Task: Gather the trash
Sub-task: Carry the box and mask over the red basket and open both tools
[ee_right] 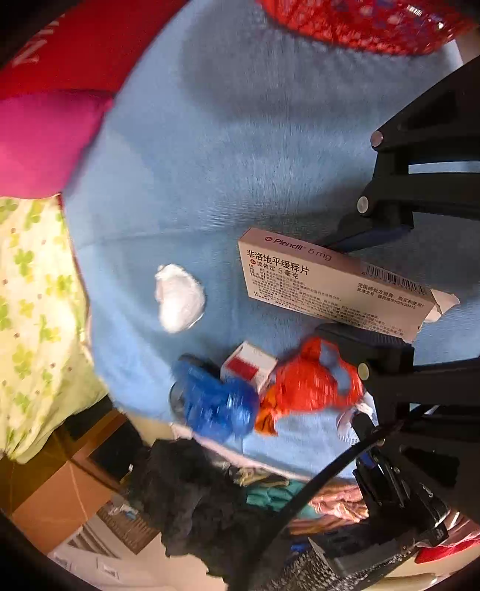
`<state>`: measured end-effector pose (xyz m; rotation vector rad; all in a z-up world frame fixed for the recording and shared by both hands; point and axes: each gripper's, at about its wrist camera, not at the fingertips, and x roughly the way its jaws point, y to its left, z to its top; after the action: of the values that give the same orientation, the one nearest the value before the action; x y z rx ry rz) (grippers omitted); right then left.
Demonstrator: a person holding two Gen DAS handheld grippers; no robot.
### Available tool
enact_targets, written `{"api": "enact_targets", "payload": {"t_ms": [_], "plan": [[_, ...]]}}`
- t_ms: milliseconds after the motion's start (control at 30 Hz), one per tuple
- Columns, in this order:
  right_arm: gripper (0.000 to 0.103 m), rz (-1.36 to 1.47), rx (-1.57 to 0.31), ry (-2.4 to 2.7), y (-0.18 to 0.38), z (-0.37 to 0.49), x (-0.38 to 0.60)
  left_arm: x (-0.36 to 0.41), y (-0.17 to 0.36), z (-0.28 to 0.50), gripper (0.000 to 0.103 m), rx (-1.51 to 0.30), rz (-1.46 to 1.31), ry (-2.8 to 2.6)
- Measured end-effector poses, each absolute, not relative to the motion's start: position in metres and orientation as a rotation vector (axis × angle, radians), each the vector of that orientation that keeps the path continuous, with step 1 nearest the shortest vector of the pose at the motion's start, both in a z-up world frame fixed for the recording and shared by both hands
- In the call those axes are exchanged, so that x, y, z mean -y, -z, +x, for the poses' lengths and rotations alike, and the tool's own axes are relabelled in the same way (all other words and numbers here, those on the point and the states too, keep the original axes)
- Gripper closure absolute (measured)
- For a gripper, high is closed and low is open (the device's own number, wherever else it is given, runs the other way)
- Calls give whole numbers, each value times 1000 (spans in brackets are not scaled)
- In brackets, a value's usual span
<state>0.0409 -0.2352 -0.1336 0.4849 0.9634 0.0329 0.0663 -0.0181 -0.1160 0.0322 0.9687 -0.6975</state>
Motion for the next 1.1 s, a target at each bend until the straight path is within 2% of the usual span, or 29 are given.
{"api": "enact_targets", "payload": {"t_ms": [233, 533, 700, 900, 1033, 1100], "plan": [[62, 445, -769, -50, 60, -9, 239, 41, 31, 30, 86, -791, 93, 783], [62, 442, -568, 63, -14, -99, 292, 141, -39, 6, 86, -634, 181, 918], [61, 482, -484, 197, -29, -151, 347, 206, -46, -13, 86, -616, 236, 1001], [61, 568, -454, 315, -15, -200, 405, 266, -39, -32, 85, -625, 304, 1029], [59, 619, -453, 332, -1, -210, 426, 295, -29, -40, 81, -610, 377, 979], [58, 650, -448, 342, 7, -215, 436, 303, -22, -40, 75, -619, 391, 957]]}}
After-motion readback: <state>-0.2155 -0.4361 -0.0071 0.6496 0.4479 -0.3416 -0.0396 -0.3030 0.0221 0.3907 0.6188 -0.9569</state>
